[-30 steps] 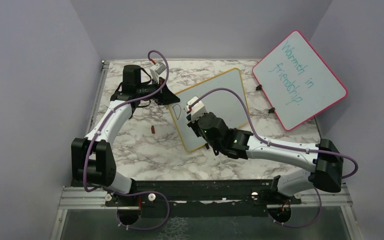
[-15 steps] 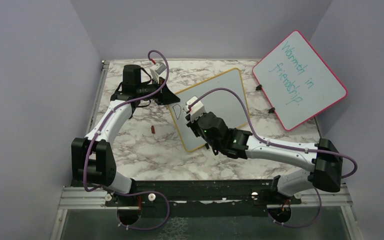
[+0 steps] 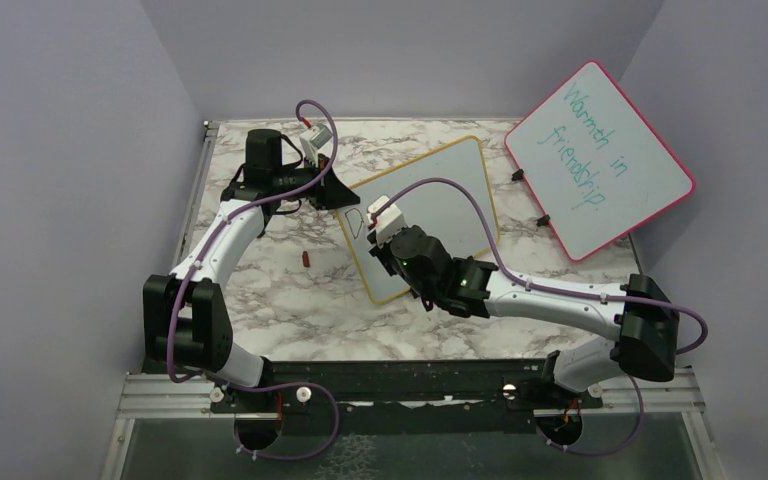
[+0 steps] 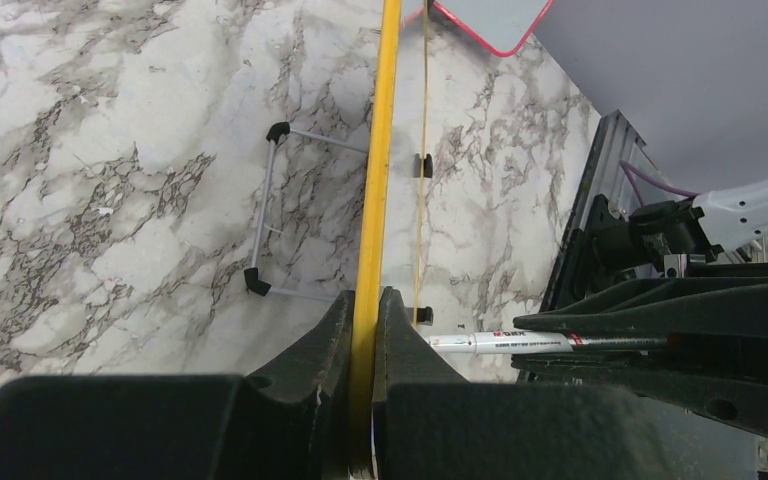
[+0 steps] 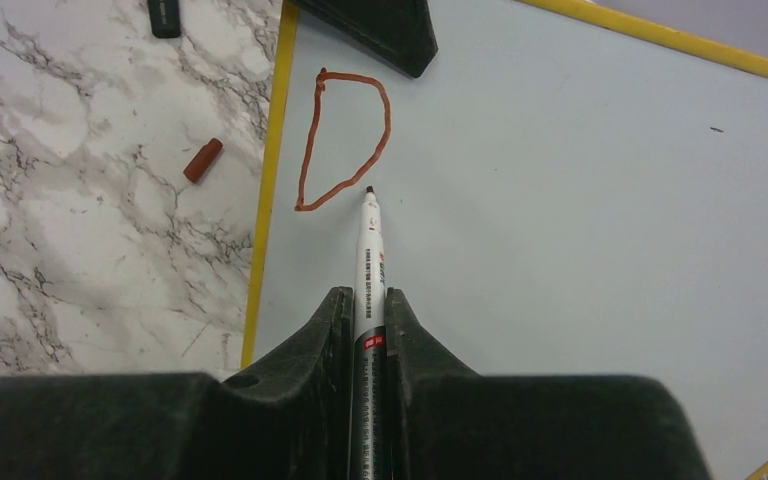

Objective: Write a sentence on the whiteboard

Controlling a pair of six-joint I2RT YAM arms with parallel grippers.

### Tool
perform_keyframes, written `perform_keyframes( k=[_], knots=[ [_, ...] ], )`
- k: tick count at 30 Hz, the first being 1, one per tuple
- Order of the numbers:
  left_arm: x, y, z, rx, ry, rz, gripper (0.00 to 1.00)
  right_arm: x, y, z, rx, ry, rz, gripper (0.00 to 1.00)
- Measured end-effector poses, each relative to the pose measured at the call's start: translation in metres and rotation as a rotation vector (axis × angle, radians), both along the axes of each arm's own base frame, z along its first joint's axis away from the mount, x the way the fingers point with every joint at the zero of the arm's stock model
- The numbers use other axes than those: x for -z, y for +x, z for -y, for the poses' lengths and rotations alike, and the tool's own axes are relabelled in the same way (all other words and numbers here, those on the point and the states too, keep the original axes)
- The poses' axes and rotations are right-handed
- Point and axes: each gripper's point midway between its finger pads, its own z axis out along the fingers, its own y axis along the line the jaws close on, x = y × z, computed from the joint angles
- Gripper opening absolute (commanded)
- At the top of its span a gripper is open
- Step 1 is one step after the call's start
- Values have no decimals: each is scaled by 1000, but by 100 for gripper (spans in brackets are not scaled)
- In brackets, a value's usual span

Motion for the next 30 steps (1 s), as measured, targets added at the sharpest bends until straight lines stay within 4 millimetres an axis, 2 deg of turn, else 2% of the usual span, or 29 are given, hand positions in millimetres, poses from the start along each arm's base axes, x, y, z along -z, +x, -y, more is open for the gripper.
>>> perform_keyframes(
  k=[30],
  knots=[
    [0,0,0,0,-1,-3,0,-2,9,10,59,-16,25,1]
  ],
)
